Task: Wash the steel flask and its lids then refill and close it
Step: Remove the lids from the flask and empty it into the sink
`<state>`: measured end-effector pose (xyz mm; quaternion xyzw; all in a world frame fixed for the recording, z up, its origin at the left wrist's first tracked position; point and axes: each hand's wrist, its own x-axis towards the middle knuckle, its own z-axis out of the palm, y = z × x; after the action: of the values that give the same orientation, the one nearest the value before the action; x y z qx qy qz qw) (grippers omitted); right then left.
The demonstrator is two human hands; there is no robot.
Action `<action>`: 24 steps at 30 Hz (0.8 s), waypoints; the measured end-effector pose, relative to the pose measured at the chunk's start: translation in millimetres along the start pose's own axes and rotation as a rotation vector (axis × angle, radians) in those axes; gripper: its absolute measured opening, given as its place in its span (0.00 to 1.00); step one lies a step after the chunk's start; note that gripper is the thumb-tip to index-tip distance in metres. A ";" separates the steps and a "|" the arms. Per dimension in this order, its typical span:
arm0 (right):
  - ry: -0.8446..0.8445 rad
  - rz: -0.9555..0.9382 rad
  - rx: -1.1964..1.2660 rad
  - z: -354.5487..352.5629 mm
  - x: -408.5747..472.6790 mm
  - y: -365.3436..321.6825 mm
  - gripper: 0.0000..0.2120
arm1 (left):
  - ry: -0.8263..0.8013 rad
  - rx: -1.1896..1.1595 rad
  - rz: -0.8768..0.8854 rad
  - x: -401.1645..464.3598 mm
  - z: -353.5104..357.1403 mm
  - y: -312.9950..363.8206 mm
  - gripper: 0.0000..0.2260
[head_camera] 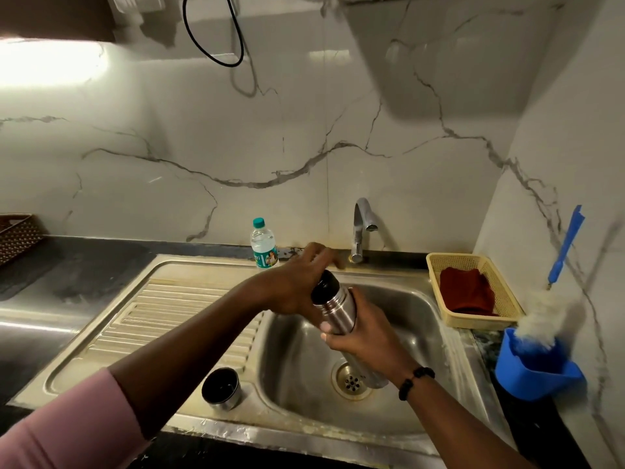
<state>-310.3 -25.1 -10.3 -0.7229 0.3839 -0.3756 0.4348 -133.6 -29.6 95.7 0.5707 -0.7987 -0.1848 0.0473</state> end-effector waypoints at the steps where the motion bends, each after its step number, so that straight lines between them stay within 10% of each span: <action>1: -0.006 -0.003 -0.009 -0.3 -0.1 -0.4 0.28 | 0.020 0.013 0.047 -0.4 -3.3 -1.3 0.32; 4: -0.032 0.003 -0.021 1.3 -0.5 2.1 0.30 | 0.132 -0.048 -0.104 0.8 -1.0 0.3 0.20; 9: -0.043 -0.011 -0.023 2.6 1.7 -0.1 0.29 | 0.019 -0.033 -0.076 -5.8 2.3 -3.0 0.38; 17: -0.063 0.002 -0.064 5.6 1.9 3.7 0.31 | 0.240 -0.195 -0.194 -15.0 -10.7 -12.3 0.17; 24: -0.026 0.012 -0.053 5.9 -0.8 7.1 0.30 | 0.360 -0.650 -0.267 -49.5 15.9 -46.7 0.34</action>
<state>-307.1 -24.7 -19.0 -0.7368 0.3923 -0.3534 0.4224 -79.3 7.2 71.4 0.6480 -0.5963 -0.3295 0.3405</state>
